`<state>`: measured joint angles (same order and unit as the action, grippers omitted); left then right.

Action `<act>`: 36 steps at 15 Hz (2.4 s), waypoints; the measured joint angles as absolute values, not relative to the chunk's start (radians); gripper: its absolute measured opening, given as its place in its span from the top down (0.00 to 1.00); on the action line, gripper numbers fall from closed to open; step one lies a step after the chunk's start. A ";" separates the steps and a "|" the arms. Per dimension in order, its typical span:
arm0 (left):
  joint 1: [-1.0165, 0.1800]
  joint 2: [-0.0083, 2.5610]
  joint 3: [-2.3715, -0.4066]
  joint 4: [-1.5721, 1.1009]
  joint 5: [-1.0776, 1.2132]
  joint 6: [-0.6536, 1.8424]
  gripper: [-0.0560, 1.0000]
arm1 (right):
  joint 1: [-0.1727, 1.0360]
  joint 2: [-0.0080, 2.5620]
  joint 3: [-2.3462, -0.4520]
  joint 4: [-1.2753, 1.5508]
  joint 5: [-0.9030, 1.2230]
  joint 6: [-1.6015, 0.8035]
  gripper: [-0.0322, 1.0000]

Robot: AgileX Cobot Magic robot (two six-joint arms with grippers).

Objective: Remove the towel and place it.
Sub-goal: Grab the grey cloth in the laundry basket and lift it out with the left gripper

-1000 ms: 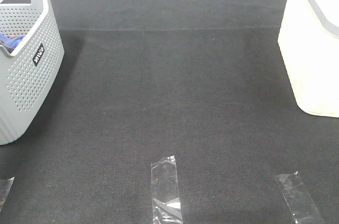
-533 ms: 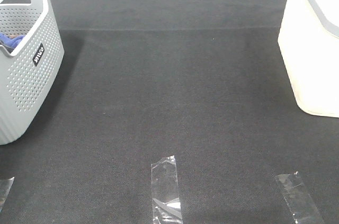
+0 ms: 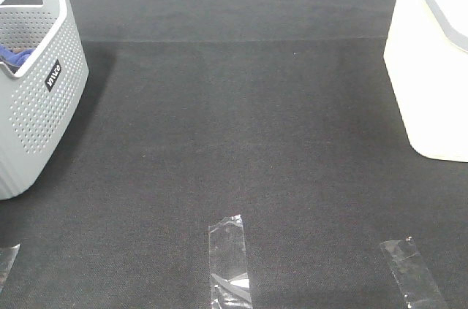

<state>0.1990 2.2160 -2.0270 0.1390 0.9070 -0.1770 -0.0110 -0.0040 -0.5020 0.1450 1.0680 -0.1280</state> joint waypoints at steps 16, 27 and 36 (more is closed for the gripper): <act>0.199 2.330 -2.038 0.025 0.807 -0.150 0.54 | -0.011 -0.004 -0.502 0.145 1.068 -0.128 0.25; 0.198 2.235 -2.038 0.000 0.811 -0.045 0.94 | -0.011 -0.004 -0.502 0.145 1.068 -0.128 0.25; 0.198 1.925 -2.038 -0.327 0.882 0.283 0.94 | -0.011 -0.004 -0.502 0.145 1.068 -0.128 0.25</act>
<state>0.1980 1.9250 -2.0380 -0.3270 0.8820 0.2830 -0.0110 -0.0040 -0.5020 0.1450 1.0680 -0.1280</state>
